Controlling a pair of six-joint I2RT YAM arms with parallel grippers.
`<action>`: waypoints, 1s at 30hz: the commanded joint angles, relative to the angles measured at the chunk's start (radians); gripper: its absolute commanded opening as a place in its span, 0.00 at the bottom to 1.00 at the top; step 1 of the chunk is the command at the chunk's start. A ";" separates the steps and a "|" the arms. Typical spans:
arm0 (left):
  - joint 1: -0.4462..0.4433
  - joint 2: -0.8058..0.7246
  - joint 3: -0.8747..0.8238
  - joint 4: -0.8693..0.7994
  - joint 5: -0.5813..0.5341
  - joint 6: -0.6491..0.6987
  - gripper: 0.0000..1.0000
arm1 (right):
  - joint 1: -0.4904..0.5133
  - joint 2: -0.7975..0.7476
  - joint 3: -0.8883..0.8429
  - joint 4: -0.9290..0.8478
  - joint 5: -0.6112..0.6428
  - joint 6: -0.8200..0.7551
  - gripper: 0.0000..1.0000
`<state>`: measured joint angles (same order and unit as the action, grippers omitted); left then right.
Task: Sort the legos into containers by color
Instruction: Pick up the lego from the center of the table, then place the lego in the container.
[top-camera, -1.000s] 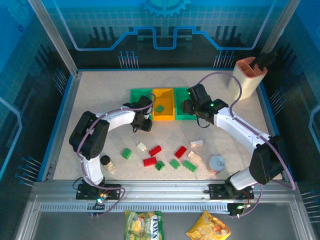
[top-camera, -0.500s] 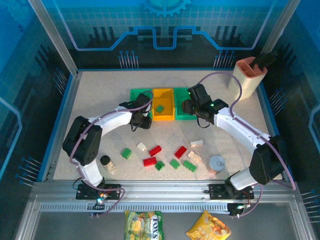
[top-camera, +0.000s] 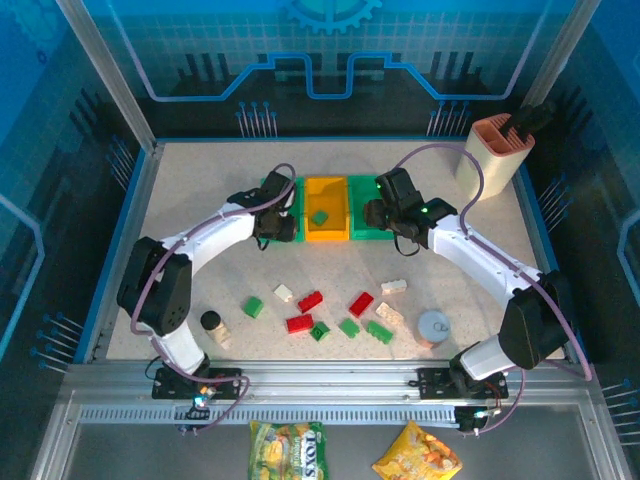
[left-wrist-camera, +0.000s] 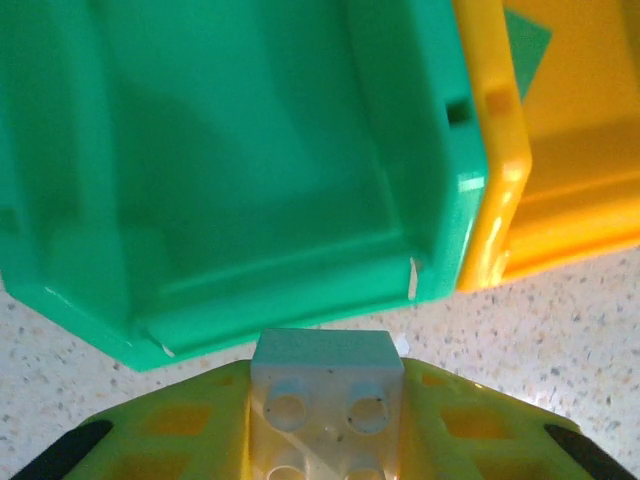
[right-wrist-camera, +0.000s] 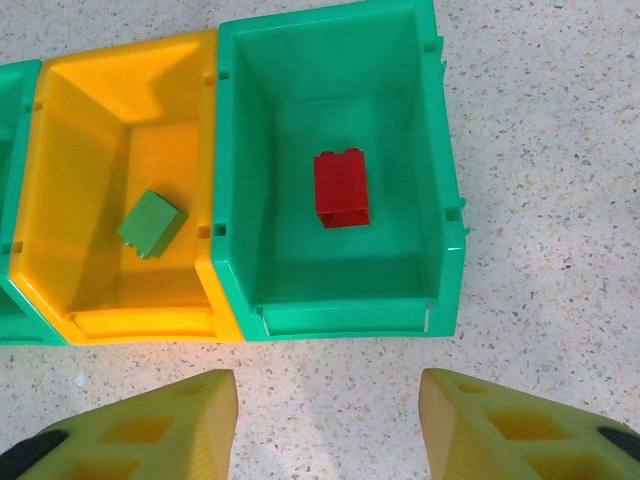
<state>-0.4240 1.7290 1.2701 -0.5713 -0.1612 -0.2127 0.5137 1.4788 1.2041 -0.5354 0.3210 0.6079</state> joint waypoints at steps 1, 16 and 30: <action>0.024 0.046 0.064 -0.014 -0.005 -0.027 0.35 | -0.014 -0.038 0.014 -0.035 0.007 -0.016 0.52; 0.108 0.263 0.261 -0.016 -0.010 -0.051 0.35 | -0.015 -0.092 -0.012 -0.082 0.044 -0.019 0.52; 0.111 0.403 0.380 -0.031 -0.009 -0.064 0.41 | -0.018 -0.118 -0.020 -0.105 0.063 -0.016 0.52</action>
<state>-0.3168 2.1128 1.6165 -0.5713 -0.1612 -0.2642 0.5091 1.3899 1.1946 -0.6147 0.3607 0.6010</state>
